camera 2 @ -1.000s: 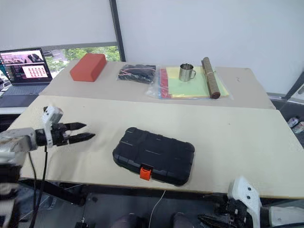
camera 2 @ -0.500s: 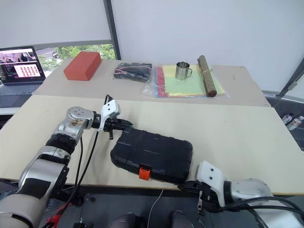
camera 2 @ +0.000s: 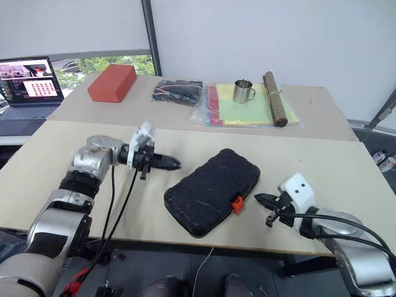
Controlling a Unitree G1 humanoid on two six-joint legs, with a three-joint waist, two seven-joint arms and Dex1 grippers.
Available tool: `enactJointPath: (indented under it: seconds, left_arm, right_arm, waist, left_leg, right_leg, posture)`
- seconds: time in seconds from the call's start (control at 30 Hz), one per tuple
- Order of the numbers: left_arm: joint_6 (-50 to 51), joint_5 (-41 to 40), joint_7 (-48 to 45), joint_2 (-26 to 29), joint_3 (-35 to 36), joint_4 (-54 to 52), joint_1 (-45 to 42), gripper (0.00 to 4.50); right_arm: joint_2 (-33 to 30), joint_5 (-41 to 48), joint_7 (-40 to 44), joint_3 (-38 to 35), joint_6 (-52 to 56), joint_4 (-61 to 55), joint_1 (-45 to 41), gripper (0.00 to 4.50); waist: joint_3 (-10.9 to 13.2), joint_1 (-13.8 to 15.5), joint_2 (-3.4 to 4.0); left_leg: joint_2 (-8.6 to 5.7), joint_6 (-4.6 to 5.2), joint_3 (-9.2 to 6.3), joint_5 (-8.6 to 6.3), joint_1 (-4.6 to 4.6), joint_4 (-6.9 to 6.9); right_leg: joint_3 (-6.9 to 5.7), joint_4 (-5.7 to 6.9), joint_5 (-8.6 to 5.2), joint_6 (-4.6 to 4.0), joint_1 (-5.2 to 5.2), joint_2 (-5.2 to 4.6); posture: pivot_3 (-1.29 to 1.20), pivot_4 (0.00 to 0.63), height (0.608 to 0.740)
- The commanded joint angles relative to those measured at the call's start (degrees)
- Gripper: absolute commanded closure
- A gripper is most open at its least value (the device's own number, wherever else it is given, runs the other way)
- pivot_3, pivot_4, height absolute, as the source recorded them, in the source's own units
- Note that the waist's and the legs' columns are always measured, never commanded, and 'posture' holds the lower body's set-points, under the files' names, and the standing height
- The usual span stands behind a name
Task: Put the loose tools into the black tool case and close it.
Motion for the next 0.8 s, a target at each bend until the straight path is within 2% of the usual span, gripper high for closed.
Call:
enactJointPath:
  seconds: [0.03,0.07,0.17,0.23,0.27,0.33,0.53,0.8]
  left_arm:
    - [3.99,-1.68,1.54,-2.45,-2.88,-10.55,2.88,3.7]
    - [3.8,-1.26,1.96,-2.71,-3.72,-11.89,3.67,3.7]
    - [-6.58,7.26,6.75,-4.54,-11.18,-11.69,6.61,3.7]
    - [-9.78,10.03,7.14,-4.7,-14.25,-11.44,7.52,3.7]
    - [-10.61,10.5,7.12,-4.72,-14.89,-11.29,7.69,3.7]
    - [-14.92,13.25,8.54,-4.56,-16.76,-9.66,7.88,3.7]
    - [-17.42,13.81,9.11,-4.57,-17.34,-8.03,8.02,3.7]
    - [-17.79,13.2,9.94,-5.33,-16.28,-7.44,7.67,3.7]
  right_arm:
    - [-0.11,4.79,-0.04,-1.29,2.3,-4.25,-1.25,4.5]
    - [-0.23,4.97,-0.3,-0.86,2.42,-4.4,-1.51,4.5]
    - [0.62,5.08,-1.82,2.4,3.4,-3.81,-4.54,4.5]
    - [0.51,4.08,-2.16,4.75,3.7,-3.24,-5.8,4.5]
    - [0.37,3.65,-2.21,5.52,3.66,-3.08,-6.11,4.5]
    - [-0.47,1.37,-2.73,8.11,3.52,-2.08,-6.59,4.5]
    - [-1.94,-1.48,-3.71,10.01,4.15,-0.17,-5.72,4.5]
    - [-1.14,0.71,-4.72,4.69,4.01,-1.83,-0.65,4.5]
  waist:
    - [-0.01,-0.01,0.01]
    - [-0.01,-0.02,0.01]
    - [-0.01,-0.19,0.02]
    - [-0.01,-0.08,0.01]
    - [-0.01,-0.02,0.02]
    - [-0.12,0.1,0.19]
    - [-0.2,0.22,0.28]
    - [-0.23,0.24,0.33]
  left_leg:
    - [0.0,0.0,0.0,0.0,0.12,0.0]
    - [-0.01,0.0,0.0,-0.01,0.24,0.01]
    - [0.0,-0.01,0.01,-0.02,0.38,0.01]
    - [0.02,-0.01,0.0,-0.02,0.37,0.01]
    - [0.03,-0.01,-0.01,-0.02,0.34,0.02]
    - [0.04,-0.01,-0.04,-0.02,0.35,0.02]
    - [0.03,0.0,-0.04,-0.02,0.38,0.03]
    - [0.04,0.04,-0.2,-0.05,0.57,0.03]
  right_leg:
    - [0.06,0.0,-0.01,0.03,0.09,-0.02]
    - [0.1,0.0,-0.04,0.08,0.2,-0.03]
    - [0.28,0.02,-0.25,0.42,0.27,-0.13]
    - [0.37,0.03,-0.14,0.23,0.25,-0.27]
    - [0.37,0.03,0.09,-0.15,0.22,-0.3]
    - [0.37,0.01,0.11,-0.18,0.24,-0.36]
    - [0.32,-0.02,0.1,-0.17,0.31,-0.38]
    - [0.23,-0.12,0.06,-0.09,0.64,-0.39]
  posture:
    - [0.0,0.15,0.736]
    - [0.0,0.15,0.736]
    - [0.0,0.15,0.736]
    - [0.0,0.15,0.736]
    - [0.0,0.15,0.736]
    - [0.0,0.15,0.736]
    - [0.0,0.15,0.736]
    - [0.0,0.15,0.736]
